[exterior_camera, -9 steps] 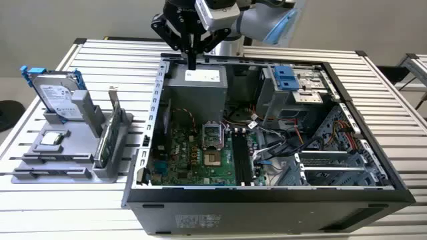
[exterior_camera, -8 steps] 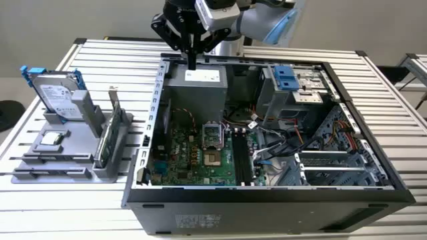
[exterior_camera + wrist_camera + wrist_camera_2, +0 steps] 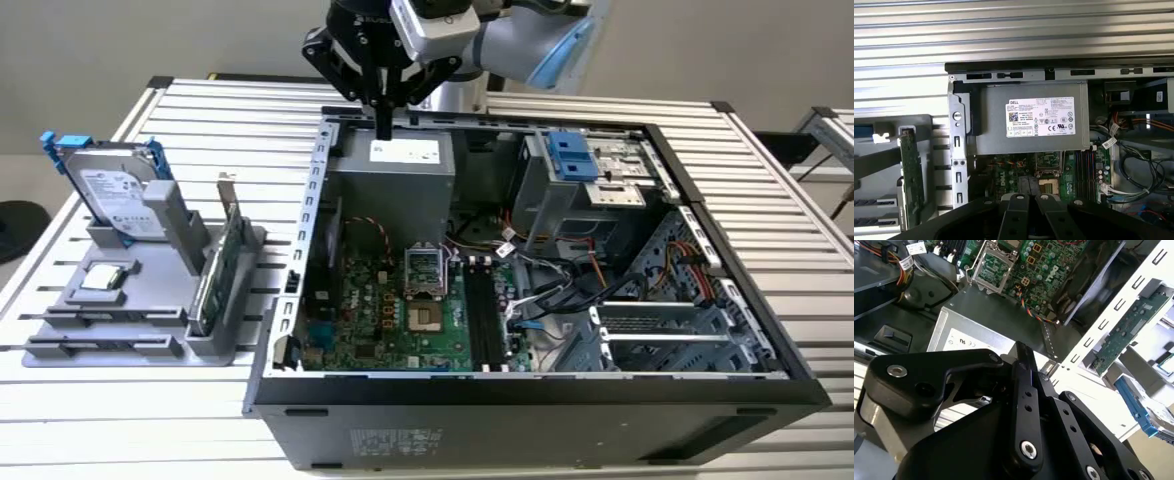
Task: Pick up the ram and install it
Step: 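Reach for the ram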
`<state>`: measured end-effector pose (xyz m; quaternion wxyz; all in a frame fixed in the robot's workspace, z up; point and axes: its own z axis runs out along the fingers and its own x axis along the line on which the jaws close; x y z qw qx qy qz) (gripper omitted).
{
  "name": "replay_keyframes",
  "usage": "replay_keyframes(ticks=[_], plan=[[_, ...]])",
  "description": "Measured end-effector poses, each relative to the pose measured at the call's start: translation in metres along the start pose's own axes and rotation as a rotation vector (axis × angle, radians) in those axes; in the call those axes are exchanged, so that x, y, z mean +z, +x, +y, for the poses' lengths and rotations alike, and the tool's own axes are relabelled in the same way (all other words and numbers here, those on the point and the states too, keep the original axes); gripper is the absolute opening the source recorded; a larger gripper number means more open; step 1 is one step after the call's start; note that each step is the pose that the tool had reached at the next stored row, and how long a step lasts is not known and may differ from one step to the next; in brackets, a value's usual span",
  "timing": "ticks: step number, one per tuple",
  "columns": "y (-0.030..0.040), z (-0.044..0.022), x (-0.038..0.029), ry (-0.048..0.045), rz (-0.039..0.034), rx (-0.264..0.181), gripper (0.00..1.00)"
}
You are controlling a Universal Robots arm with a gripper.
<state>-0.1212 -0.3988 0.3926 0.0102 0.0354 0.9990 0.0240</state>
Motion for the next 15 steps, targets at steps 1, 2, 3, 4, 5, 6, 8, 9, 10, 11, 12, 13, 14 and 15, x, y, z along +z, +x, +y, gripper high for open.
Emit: replay_keyframes(ticks=[1,2,3,4,5,6,8,9,10,11,12,13,14,15], plan=[[0.0,0.0,0.0,0.0,0.0,0.0,0.0],[0.0,0.0,0.0,0.0,0.0,0.0,0.0],[0.0001,0.0,0.0,0.0,0.0,0.0,0.0],[0.0006,0.0,0.0,0.0,0.0,0.0,0.0],[0.0014,-0.0001,0.0,0.0,0.0,0.0,0.0],[0.0024,-0.0002,-0.0001,0.0001,0.0001,0.0,0.0],[0.0043,-0.0003,-0.0001,-0.0001,0.0,0.0,0.0],[0.0054,-0.0004,-0.0002,-0.0001,0.0001,0.0,0.0],[0.0065,-0.0005,-0.0002,-0.0001,0.0001,0.0,0.0],[0.0077,-0.0005,-0.0002,-0.0002,0.0,0.0,0.0],[0.0089,-0.0006,-0.0002,-0.0002,0.0,0.0,0.0],[0.0102,-0.0007,-0.0002,-0.0003,0.0,0.0,0.0],[0.0113,-0.0008,-0.0002,-0.0002,0.0,0.0,0.0],[0.0123,-0.0009,-0.0003,-0.0002,0.0,0.0,0.0]])
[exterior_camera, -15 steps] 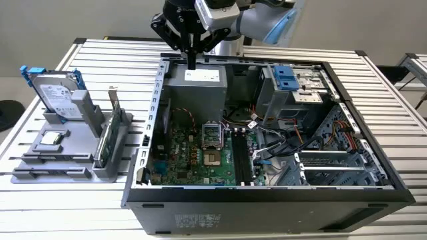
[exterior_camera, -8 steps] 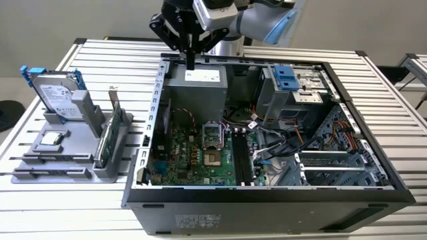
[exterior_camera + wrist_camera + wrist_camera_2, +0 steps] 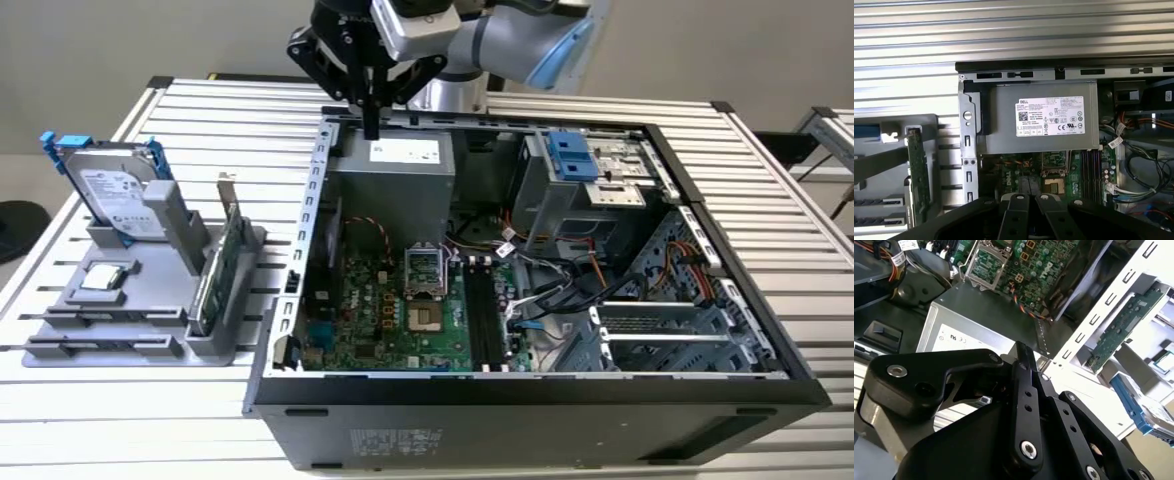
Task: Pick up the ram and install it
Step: 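Reach for the ram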
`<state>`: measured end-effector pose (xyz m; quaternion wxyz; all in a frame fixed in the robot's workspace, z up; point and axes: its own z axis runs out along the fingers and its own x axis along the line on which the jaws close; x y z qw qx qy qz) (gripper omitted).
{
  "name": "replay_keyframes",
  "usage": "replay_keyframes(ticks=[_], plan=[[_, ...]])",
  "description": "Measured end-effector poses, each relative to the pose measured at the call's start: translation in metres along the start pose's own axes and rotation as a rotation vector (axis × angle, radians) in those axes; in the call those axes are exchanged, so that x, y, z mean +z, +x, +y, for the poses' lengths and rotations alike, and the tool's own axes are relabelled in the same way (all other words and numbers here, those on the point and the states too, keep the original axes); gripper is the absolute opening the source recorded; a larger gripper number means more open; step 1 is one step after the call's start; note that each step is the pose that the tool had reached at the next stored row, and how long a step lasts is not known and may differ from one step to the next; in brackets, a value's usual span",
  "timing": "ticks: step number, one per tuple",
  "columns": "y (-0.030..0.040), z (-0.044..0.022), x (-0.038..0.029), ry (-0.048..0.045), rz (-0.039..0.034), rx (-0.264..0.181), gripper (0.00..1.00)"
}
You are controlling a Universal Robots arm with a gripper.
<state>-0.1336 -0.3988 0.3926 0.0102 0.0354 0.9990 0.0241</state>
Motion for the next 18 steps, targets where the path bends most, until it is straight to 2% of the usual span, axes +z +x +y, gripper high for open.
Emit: replay_keyframes(ticks=[18], plan=[[0.0149,-0.001,-0.0003,0.0001,0.0,0.0,0.0]])
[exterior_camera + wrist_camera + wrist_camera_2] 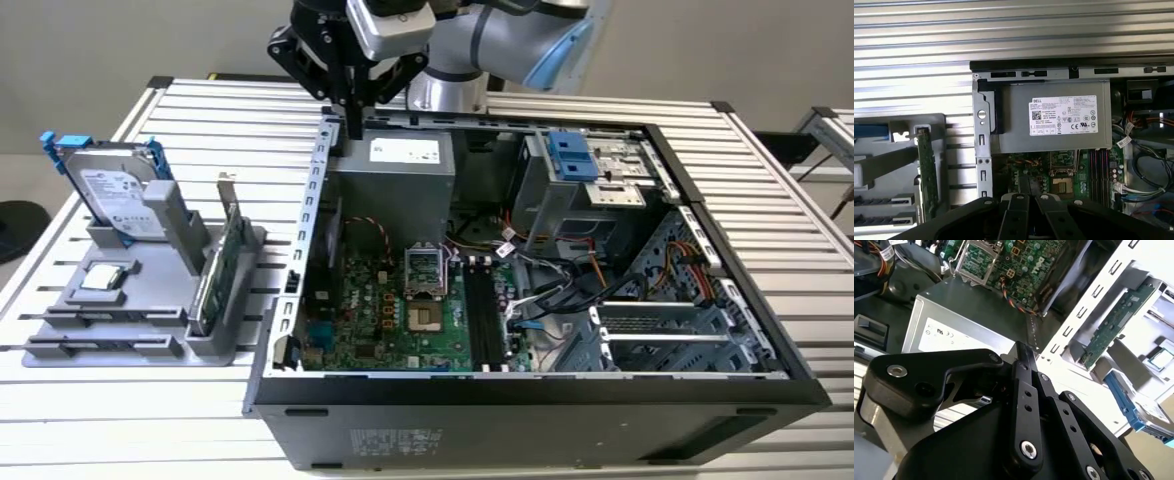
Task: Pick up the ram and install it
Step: 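Reach for the ram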
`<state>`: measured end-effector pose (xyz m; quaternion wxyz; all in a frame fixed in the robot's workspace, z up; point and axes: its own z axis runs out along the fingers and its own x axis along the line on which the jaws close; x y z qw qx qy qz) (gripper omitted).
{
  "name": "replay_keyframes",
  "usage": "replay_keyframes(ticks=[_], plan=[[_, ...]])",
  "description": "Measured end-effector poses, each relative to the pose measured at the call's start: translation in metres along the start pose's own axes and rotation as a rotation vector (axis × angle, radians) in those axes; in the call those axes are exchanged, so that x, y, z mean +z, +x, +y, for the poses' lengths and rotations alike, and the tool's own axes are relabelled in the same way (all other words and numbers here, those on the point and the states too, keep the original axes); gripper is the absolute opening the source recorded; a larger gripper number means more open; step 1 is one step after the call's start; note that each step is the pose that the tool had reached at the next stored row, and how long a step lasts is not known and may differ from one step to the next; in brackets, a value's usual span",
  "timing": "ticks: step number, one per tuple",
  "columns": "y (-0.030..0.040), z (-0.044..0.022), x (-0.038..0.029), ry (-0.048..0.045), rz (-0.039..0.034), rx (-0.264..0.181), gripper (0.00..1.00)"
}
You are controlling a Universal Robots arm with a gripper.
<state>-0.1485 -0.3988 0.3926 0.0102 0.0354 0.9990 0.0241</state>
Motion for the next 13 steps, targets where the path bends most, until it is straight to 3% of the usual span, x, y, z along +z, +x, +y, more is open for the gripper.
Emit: replay_keyframes(ticks=[13], plan=[[0.0103,-0.0007,-0.0002,-0.0001,0.0,0.0,0.0]])
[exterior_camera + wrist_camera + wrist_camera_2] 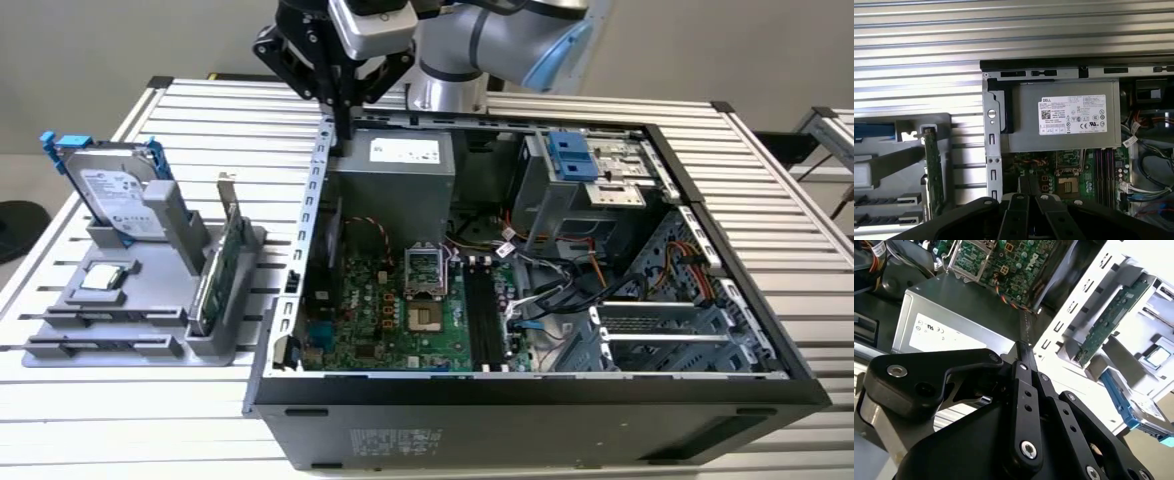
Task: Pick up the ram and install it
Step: 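Reach for the ram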
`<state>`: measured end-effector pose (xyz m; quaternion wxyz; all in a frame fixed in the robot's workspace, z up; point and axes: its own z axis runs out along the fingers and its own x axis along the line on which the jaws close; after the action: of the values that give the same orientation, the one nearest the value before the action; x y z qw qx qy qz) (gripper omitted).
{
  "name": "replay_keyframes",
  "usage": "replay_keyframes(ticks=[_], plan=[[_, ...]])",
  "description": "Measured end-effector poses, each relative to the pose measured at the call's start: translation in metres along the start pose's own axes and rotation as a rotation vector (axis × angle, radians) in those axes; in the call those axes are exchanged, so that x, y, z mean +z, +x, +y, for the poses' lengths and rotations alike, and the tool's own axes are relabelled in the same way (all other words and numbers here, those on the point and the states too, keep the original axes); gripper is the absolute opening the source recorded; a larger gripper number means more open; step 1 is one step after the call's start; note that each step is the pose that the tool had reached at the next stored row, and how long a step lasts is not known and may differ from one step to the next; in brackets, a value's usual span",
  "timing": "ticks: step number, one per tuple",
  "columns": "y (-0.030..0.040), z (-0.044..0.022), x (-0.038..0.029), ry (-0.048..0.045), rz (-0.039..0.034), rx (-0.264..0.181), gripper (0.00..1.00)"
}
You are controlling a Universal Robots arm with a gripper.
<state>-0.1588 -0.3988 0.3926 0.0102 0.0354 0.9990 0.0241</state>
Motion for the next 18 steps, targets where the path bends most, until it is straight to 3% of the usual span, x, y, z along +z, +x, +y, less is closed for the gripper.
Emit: replay_keyframes(ticks=[18], plan=[[0.0135,-0.0009,-0.0003,0.0,0.0,0.0,0.0]])
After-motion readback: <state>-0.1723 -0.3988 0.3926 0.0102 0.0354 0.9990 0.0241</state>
